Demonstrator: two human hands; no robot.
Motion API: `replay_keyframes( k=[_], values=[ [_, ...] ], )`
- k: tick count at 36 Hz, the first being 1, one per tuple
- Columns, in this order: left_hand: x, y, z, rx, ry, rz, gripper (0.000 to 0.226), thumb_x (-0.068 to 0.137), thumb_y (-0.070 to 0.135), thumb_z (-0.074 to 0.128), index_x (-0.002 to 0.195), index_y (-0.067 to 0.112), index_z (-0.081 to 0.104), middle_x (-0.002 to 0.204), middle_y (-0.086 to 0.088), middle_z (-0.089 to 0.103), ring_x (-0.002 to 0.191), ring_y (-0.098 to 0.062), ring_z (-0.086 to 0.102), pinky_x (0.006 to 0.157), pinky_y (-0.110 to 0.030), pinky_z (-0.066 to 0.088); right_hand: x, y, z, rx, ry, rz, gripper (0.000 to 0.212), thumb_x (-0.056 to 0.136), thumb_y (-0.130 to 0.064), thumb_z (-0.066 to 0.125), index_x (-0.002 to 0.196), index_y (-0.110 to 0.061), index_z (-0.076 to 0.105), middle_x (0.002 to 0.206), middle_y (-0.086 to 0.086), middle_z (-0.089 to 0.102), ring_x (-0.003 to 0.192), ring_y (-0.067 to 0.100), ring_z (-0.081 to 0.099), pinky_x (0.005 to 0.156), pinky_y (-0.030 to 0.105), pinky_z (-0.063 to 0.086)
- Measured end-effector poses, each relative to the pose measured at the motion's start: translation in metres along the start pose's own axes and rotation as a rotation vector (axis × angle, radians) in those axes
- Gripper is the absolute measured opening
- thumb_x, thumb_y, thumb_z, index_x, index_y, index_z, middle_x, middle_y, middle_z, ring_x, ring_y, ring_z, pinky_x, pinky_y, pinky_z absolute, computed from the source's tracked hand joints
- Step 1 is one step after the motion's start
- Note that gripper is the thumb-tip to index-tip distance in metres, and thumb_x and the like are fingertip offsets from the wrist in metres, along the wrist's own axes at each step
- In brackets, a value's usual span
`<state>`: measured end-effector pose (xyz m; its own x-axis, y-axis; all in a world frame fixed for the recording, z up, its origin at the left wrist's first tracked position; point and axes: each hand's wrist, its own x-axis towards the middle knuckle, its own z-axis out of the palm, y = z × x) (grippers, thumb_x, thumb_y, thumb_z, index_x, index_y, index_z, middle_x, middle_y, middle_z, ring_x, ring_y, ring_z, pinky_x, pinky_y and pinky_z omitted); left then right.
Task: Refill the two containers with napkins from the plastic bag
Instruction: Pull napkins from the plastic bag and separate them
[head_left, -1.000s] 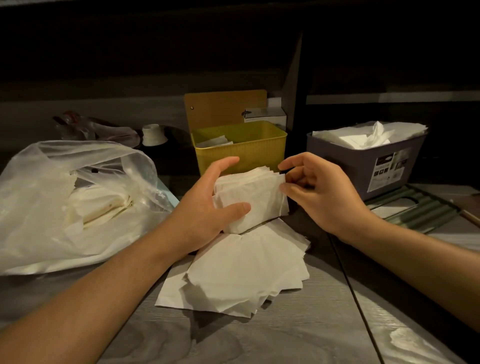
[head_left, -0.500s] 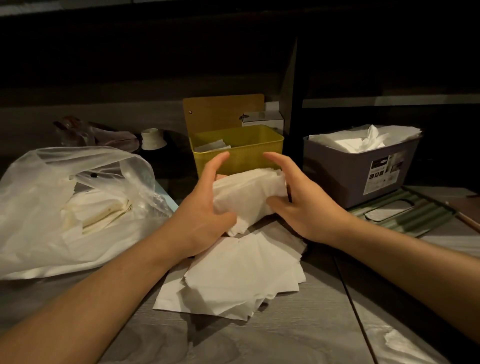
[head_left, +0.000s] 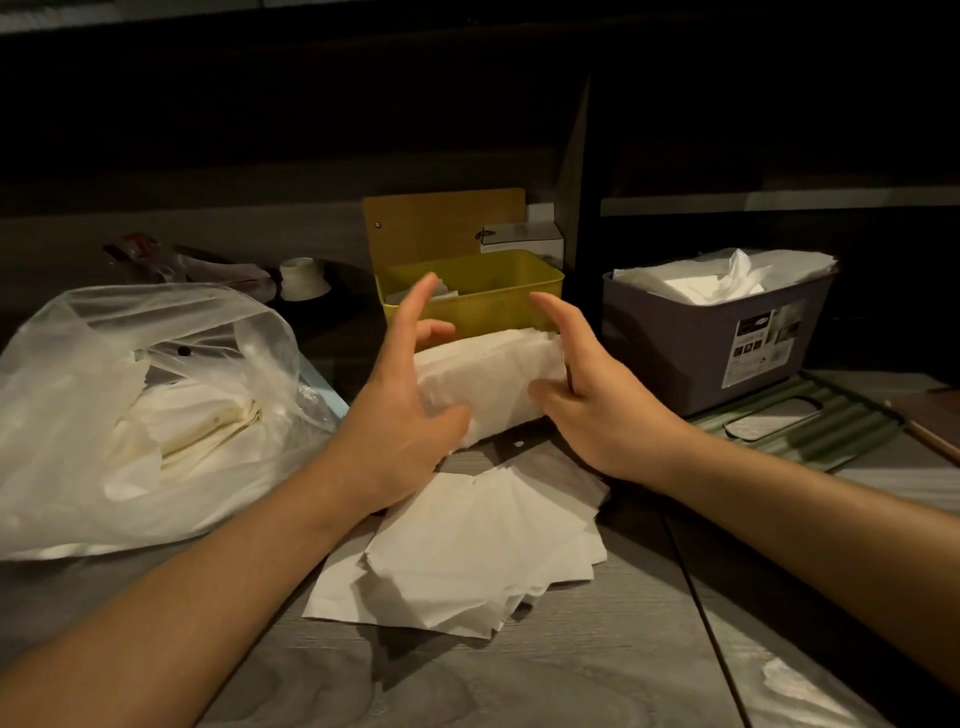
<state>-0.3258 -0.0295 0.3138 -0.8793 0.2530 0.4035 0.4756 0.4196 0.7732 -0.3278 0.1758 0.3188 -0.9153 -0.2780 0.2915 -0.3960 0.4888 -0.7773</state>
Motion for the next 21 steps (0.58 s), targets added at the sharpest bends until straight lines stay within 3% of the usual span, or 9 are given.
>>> replay_keyframes(
  k=[2,5,8,10,12,15,16,18,21],
  values=[
    [-0.001,-0.001,0.0,0.07,-0.076,-0.017,0.117,0.085,0.008,0.077,0.145,0.066,-0.005,0.148,0.014,0.027,0.123,-0.009,0.049,0.087,-0.016,0.051,-0.001,0.0,0.002,0.002,-0.047,0.002,0.088,0.098,-0.003,0.056,0.158,-0.039,0.002,0.121,-0.032,0.037,0.094,-0.006,0.058,0.073,0.002,0.048],
    [-0.001,-0.002,0.003,0.146,-0.123,-0.04,0.119,0.083,0.006,0.076,0.145,0.066,-0.006,0.152,0.015,0.022,0.127,-0.01,0.044,0.086,-0.01,0.047,-0.003,0.0,0.003,-0.055,-0.068,0.005,0.095,0.096,0.0,0.058,0.158,-0.039,-0.003,0.133,-0.017,0.031,0.12,-0.001,0.04,0.083,-0.004,0.037],
    [-0.001,-0.002,0.003,0.149,-0.071,-0.032,0.113,0.085,0.003,0.073,0.149,0.061,0.001,0.136,0.013,0.041,0.114,-0.011,0.056,0.081,-0.009,0.052,-0.002,-0.001,0.003,-0.107,-0.03,-0.003,0.09,0.098,-0.003,0.057,0.158,-0.039,0.0,0.132,-0.015,0.039,0.107,0.004,0.057,0.089,0.005,0.043],
    [-0.001,-0.003,0.001,0.082,-0.018,-0.048,0.102,0.088,0.005,0.072,0.15,0.057,0.009,0.127,0.018,0.049,0.108,-0.006,0.06,0.081,-0.007,0.052,-0.001,-0.001,0.003,-0.118,0.019,-0.003,0.088,0.098,-0.006,0.059,0.157,-0.039,0.004,0.138,-0.012,0.042,0.114,0.003,0.053,0.096,0.011,0.043],
    [0.0,-0.003,-0.001,0.015,0.016,-0.089,0.088,0.092,0.012,0.071,0.148,0.054,0.019,0.131,0.015,0.053,0.111,-0.006,0.061,0.085,-0.014,0.055,-0.002,0.0,0.002,-0.195,0.108,-0.034,0.083,0.096,-0.009,0.064,0.156,-0.038,0.015,0.143,-0.011,0.038,0.124,0.002,0.041,0.103,0.017,0.04],
    [0.001,-0.004,-0.004,0.035,0.042,-0.121,0.07,0.093,0.02,0.07,0.147,0.045,0.033,0.129,0.021,0.052,0.116,-0.007,0.059,0.085,-0.02,0.057,-0.003,-0.003,-0.007,-0.375,0.233,-0.245,0.058,0.092,-0.015,0.069,0.144,-0.026,0.045,0.128,-0.015,0.041,0.112,-0.001,0.043,0.093,0.015,0.042],
    [0.001,-0.005,-0.004,0.024,0.049,-0.13,0.068,0.093,0.019,0.07,0.146,0.043,0.037,0.123,0.025,0.052,0.112,-0.005,0.06,0.081,-0.018,0.058,-0.004,-0.004,-0.012,-0.366,0.192,-0.319,0.045,0.092,-0.019,0.068,0.135,-0.024,0.054,0.12,-0.018,0.047,0.103,-0.001,0.048,0.086,0.014,0.045],
    [0.001,-0.005,-0.005,-0.008,0.06,-0.149,0.065,0.093,0.016,0.07,0.144,0.041,0.04,0.12,0.025,0.053,0.106,-0.004,0.063,0.079,-0.022,0.06,-0.007,-0.01,-0.021,-0.309,-0.04,-0.355,0.029,0.09,-0.032,0.066,0.119,-0.028,0.064,0.108,-0.022,0.057,0.096,0.003,0.056,0.079,0.017,0.05],
    [0.001,-0.007,-0.006,-0.002,0.078,-0.144,0.063,0.093,0.016,0.07,0.143,0.04,0.041,0.118,0.027,0.055,0.099,0.006,0.063,0.077,-0.02,0.06,-0.009,-0.018,-0.026,-0.327,-0.465,-0.195,0.033,0.089,-0.045,0.068,0.121,-0.037,0.066,0.119,-0.025,0.058,0.114,-0.004,0.053,0.096,0.023,0.048]
  ],
)
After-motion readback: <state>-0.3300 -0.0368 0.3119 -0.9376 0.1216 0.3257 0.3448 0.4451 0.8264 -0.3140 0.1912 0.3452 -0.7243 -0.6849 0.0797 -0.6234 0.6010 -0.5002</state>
